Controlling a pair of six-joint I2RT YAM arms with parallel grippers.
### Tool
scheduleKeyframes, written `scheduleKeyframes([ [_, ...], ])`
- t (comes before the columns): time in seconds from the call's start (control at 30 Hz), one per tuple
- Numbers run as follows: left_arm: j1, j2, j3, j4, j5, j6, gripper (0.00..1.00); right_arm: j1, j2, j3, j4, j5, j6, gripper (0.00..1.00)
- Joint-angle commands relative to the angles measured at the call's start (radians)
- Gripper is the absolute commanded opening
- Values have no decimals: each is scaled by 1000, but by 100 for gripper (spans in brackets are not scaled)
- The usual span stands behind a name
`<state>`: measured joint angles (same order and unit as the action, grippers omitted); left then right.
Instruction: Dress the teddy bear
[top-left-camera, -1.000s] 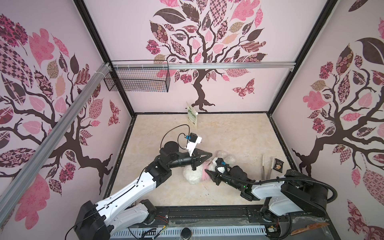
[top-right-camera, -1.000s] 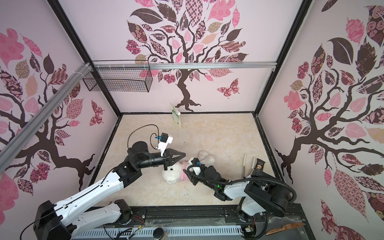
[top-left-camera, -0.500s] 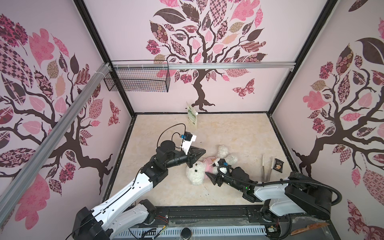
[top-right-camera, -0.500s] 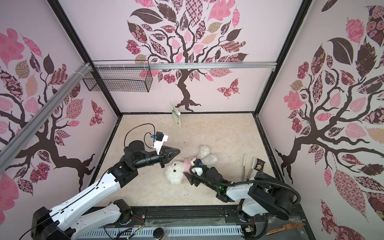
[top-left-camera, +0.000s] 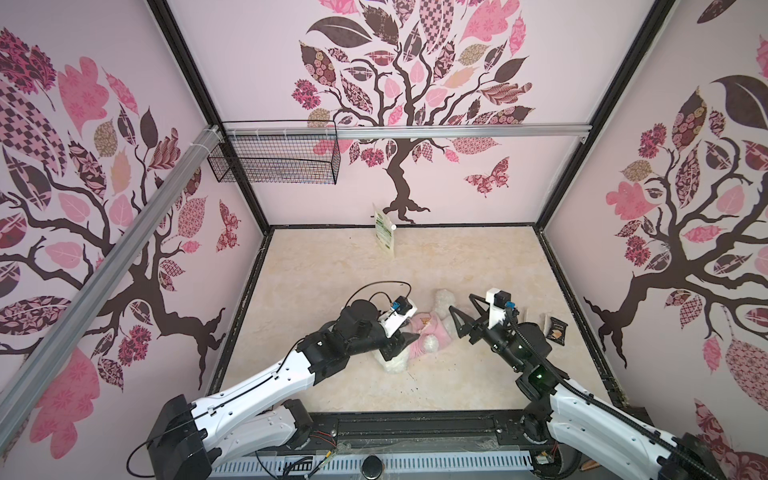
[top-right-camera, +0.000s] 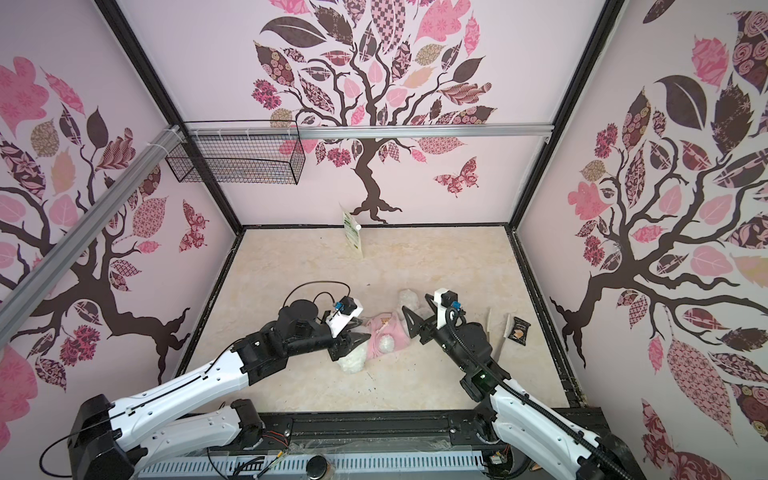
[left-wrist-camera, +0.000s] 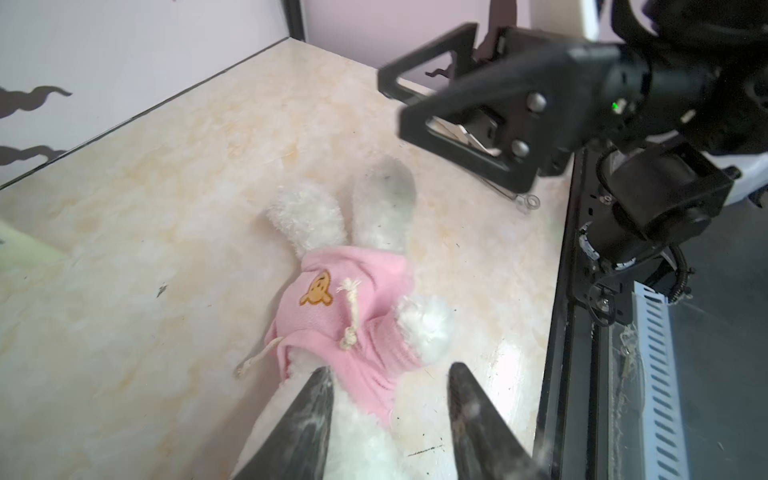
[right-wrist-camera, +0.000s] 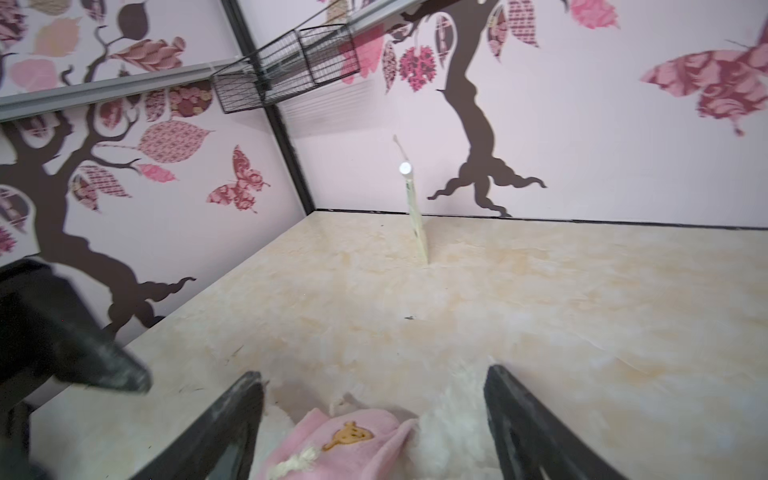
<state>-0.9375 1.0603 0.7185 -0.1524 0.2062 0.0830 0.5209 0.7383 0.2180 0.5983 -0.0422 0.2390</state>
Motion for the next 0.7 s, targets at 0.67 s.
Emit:
scheduleKeyframes([
  [0.67, -130, 436, 244, -32, -160, 308, 56, -136, 83, -20, -143, -67, 142, 86],
])
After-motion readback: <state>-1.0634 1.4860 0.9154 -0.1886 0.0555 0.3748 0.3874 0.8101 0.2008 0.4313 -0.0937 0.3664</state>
